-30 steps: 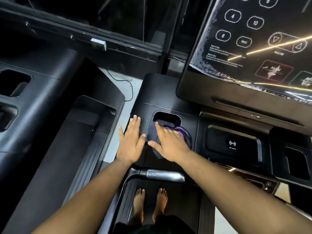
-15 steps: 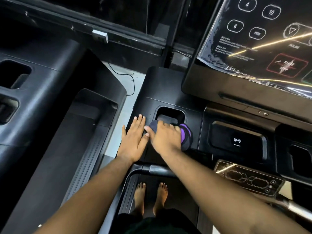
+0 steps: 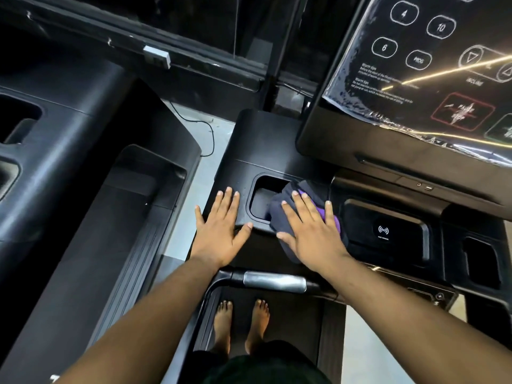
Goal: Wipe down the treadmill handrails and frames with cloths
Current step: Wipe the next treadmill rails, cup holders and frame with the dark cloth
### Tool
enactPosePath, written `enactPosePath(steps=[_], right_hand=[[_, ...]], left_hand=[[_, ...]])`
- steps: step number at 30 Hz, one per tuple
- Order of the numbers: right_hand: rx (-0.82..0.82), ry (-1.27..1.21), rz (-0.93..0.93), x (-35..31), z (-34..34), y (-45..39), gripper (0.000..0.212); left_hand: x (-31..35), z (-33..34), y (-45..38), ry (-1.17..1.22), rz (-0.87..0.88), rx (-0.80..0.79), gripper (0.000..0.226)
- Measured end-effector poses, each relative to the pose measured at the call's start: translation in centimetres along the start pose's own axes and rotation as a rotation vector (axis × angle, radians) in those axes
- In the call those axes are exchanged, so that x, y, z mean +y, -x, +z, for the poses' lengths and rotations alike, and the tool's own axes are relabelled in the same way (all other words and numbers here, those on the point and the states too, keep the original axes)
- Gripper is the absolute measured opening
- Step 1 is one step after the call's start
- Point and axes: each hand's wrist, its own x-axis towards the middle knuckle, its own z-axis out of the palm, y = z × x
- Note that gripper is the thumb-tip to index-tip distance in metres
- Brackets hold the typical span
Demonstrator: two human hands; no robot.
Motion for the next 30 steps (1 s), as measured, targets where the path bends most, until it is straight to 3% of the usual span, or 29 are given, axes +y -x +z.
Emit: enactPosePath(steps=[5, 12, 18, 20, 23, 25, 30], right_hand=[[-0.086, -0.144, 0.084, -1.2, -1.2, -4.6, 0.078], [-0.048, -0.133, 0.090, -3.9, -0.5, -0.2, 0.088], [-0.156, -0.344, -0.093, -5.5, -2.0, -6.5, 0.063], [-0.159, -0.314, -0.188, -4.0, -1.3, -5.5, 0.073], [-0.124, -0.072, -0.287, -1.5, -0.8, -4.6, 0.091], [-0.141, 0.006, -0.257, -1.3, -1.3, -6.0, 0.089], [-0.192, -0.116, -0.047, -4.4, -2.0, -8.0, 0.073]], left_hand=[[0.3, -0.4, 0.2, 0.011, -0.007, -0.008, 0.080], [0.5, -0.8, 0.2, 0.018, -0.017, -0.028, 0.079], [0.3, -0.7, 0.1, 0.079, -0.025, -0.019, 0.071], [0.3, -0.7, 0.3, 0.075, -0.014, -0.027, 0.072], [0.1, -0.7, 0.3, 0.053, -0.007, -0.024, 0.072], [0.0, -0.5, 0.2, 0.044, -0.005, -0.023, 0.071], [0.1, -0.4, 0.1, 0.035, -0.011, -0.022, 0.072]])
